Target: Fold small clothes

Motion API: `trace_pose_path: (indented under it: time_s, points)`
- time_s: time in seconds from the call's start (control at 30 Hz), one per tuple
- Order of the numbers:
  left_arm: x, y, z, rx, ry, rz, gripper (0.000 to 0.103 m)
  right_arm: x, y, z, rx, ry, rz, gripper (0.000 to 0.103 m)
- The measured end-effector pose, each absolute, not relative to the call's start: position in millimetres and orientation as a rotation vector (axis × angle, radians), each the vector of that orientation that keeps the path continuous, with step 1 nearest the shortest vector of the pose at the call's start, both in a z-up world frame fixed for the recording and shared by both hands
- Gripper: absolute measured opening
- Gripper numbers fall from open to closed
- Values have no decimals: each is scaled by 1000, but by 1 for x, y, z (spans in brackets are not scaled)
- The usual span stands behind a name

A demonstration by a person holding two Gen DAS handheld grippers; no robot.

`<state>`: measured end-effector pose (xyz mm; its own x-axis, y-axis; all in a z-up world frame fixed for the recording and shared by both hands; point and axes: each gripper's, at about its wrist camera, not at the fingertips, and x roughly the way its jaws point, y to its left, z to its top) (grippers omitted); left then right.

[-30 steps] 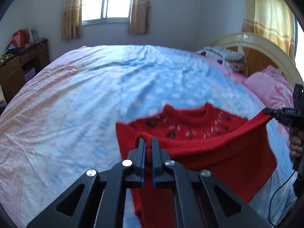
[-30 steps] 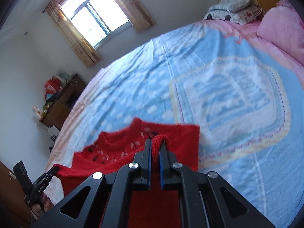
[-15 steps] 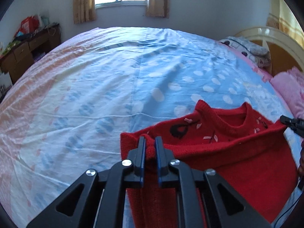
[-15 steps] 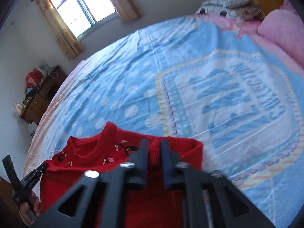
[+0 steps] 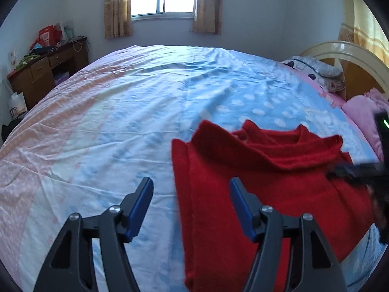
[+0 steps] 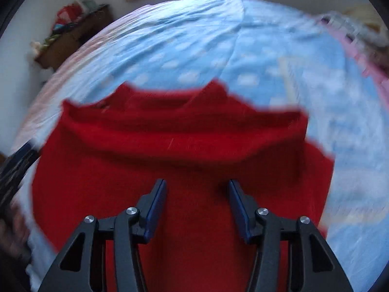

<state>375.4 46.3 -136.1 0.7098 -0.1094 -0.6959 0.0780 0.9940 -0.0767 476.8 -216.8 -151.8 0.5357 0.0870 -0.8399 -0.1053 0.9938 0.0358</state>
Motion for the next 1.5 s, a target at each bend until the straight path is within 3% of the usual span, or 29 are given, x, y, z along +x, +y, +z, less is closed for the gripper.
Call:
trace_pose_path:
  time_s: [0.13,0.27,0.47,0.77,0.9,1.3,1.4,1.5]
  points:
    - [365,52,-133,-67,769,-98,67,480,-249,-132,182,873,38,53]
    - [352,65,-133,-53,744,-60,73,458,-249,-140,126,911,58,53]
    - [344,72,-146,-50,779,-49,74,387,-265,-145,83,906,91,53]
    - [321,65,-156,-48,771,-49,78,319,-323,-159,203,936,0,53]
    - [321,66,-161,-57,769,-35,78,312,-324,-165,266,942,70,29]
    - [317,70,-167,-81,751,-20,84,308,-311,-167,196,921,94,28]
    - [318,74,-168,-107,759,-21,87,307,-307,-165,164,910,88,13]
    - [318,78,-170,-135,765,-25,88,301,-306,-163,151,909,71,8]
